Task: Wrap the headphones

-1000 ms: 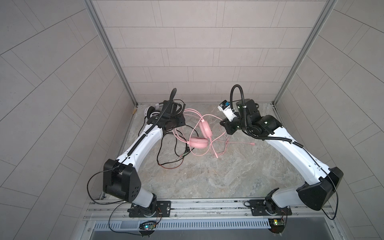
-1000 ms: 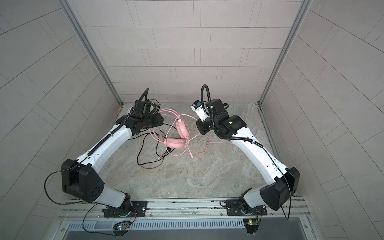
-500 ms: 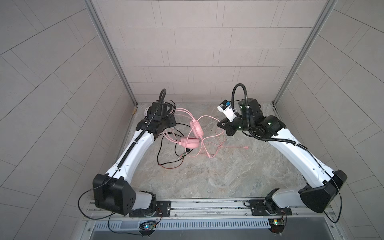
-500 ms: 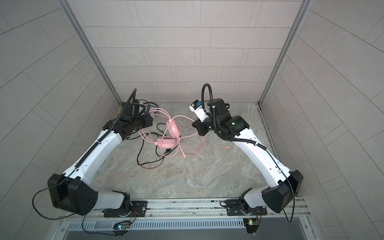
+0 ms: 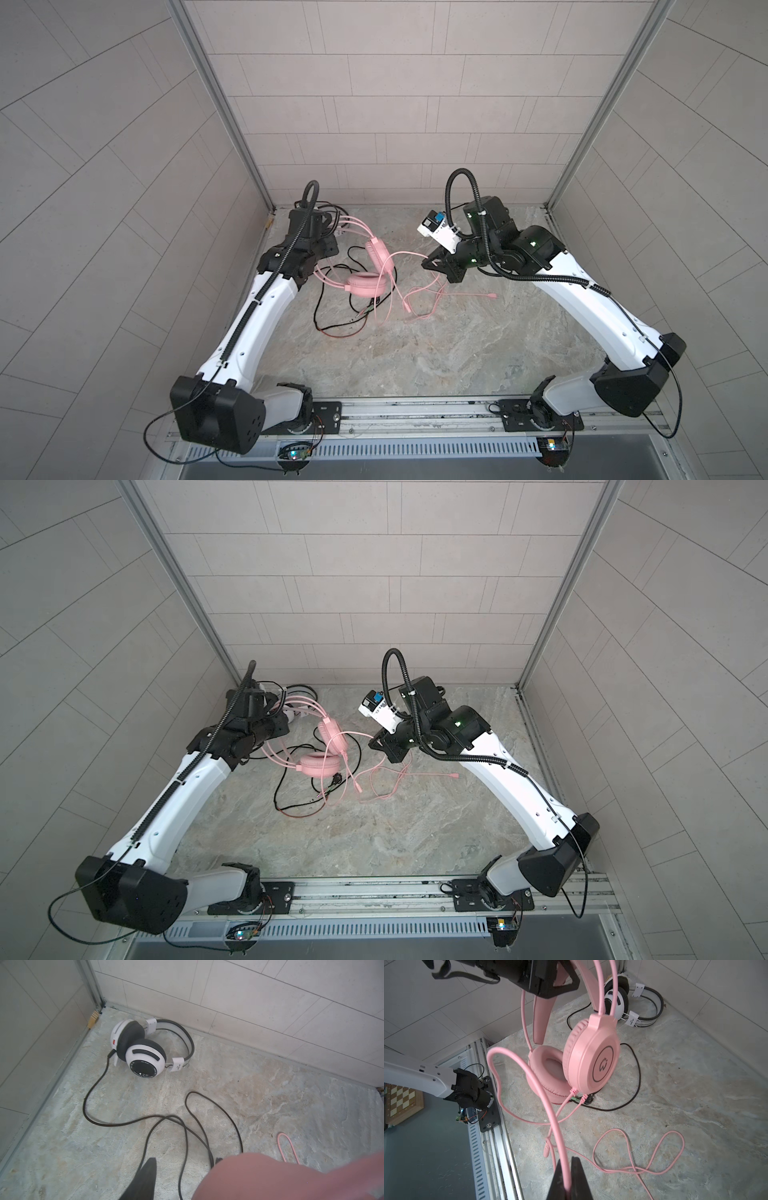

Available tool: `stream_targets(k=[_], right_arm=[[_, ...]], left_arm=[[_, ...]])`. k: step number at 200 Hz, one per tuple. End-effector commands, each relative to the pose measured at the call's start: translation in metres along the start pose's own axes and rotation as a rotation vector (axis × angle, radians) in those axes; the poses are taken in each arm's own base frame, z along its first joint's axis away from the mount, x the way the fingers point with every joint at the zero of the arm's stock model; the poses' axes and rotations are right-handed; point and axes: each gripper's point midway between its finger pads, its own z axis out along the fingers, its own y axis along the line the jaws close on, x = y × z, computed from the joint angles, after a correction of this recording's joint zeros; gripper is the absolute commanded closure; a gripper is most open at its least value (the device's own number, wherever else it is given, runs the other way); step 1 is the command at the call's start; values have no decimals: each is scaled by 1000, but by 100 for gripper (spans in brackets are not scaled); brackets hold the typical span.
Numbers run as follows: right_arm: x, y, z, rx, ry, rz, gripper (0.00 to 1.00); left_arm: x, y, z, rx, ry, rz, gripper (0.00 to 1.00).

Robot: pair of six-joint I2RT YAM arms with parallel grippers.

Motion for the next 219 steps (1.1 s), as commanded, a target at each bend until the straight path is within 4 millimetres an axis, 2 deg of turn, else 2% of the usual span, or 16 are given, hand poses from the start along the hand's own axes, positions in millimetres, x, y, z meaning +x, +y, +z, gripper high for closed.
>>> stream_targets(k=[1, 34, 55, 67, 88, 113, 136, 161, 170, 194, 219], right_arm=[[5, -1, -10, 32, 13, -30, 100], [15, -27, -12, 154, 48, -18, 100], [22, -38, -12, 177, 69, 3, 100], [23, -39, -12, 173, 74, 12, 100], [18, -28, -13, 116, 57, 12, 100], [15, -27, -16, 118, 31, 8, 100], [7, -24, -13, 108, -9, 10, 100], [0, -21, -5, 97, -26, -12, 100], [-1, -22, -2, 98, -26, -14, 100], [-1, -34, 3, 147, -30, -17, 100], [-2, -47, 6, 211, -39, -17, 100]], left_arm=[[-25, 3, -14, -6, -122, -36, 100], [-33, -1, -24, 22, -152, -45, 100], [-34, 5, -30, -3, -160, -28, 100], [-35, 12, -35, -38, -176, -22, 100], [-39, 22, -43, -78, -225, -30, 100], [-44, 19, -47, -55, -244, -47, 100], [-37, -7, -35, 79, -187, -82, 100], [-18, -42, -11, 249, -42, -155, 100], [-9, -61, -4, 336, 30, -165, 100], [15, -96, 8, 495, 218, -197, 100], [42, -120, 10, 581, 340, -205, 100]])
